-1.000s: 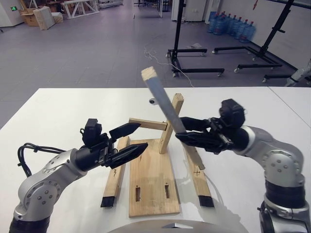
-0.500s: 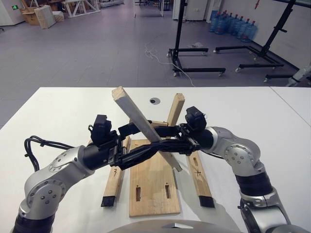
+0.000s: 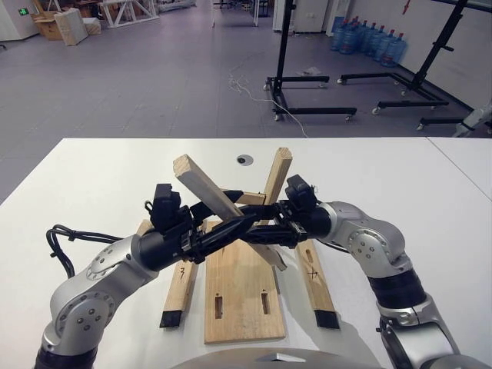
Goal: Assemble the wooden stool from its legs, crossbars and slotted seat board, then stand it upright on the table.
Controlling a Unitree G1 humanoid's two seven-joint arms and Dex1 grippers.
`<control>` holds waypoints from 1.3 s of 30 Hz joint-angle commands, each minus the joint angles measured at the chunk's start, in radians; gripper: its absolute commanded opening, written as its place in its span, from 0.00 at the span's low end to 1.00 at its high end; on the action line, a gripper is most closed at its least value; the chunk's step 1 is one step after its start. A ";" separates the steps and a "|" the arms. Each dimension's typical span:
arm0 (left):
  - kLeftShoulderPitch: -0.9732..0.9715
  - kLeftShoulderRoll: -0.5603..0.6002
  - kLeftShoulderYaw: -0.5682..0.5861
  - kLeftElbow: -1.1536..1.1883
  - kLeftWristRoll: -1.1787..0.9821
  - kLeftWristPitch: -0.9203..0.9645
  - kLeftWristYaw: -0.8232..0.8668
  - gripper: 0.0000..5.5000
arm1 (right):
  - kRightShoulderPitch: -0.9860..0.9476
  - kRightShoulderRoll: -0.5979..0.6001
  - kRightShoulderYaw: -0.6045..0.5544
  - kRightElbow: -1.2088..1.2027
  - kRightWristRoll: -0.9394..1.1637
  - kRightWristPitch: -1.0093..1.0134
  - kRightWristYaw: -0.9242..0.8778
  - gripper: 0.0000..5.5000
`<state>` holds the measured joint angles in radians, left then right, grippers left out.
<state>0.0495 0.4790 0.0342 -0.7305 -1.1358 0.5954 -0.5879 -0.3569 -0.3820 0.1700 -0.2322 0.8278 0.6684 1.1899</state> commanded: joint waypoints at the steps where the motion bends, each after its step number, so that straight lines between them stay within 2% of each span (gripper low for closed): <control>1: -0.001 -0.010 0.033 -0.001 -0.030 -0.030 -0.011 0.50 | -0.014 -0.025 0.002 0.040 -0.040 -0.024 0.019 0.37; 6: 0.010 -0.013 0.055 0.012 -0.057 -0.036 -0.034 0.37 | -0.012 -0.031 0.005 0.066 -0.056 -0.043 0.041 0.37; 14: 0.022 -0.008 0.050 0.042 -0.027 -0.041 -0.079 0.37 | -0.031 -0.026 0.015 0.092 -0.095 -0.064 0.032 0.37; 20: 0.042 -0.004 0.120 0.119 -0.057 -0.058 -0.149 0.37 | -0.044 -0.038 0.011 0.094 -0.097 -0.018 0.003 0.58; 28: 0.037 0.172 0.324 0.326 -0.023 -0.060 -0.375 0.37 | -0.014 -0.152 -0.061 0.050 -0.099 -0.032 0.027 0.84; 32: 0.006 0.225 0.334 0.427 0.049 -0.066 -0.458 0.37 | -0.053 -0.176 -0.128 -0.012 -0.049 -0.011 0.015 0.96; 36: -0.021 0.314 0.292 0.517 0.197 -0.091 -0.567 0.37 | -0.140 -0.181 -0.256 -0.043 0.051 0.009 -0.056 0.98; 39: -0.079 0.325 0.255 0.574 0.259 -0.104 -0.606 0.37 | -0.220 -0.141 -0.293 0.035 0.002 -0.046 -0.163 0.98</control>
<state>0.0192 0.7856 0.3135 -0.1841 -0.9167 0.5092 -1.1747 -0.5237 -0.5458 -0.1059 -0.2432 0.8628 0.6533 1.0814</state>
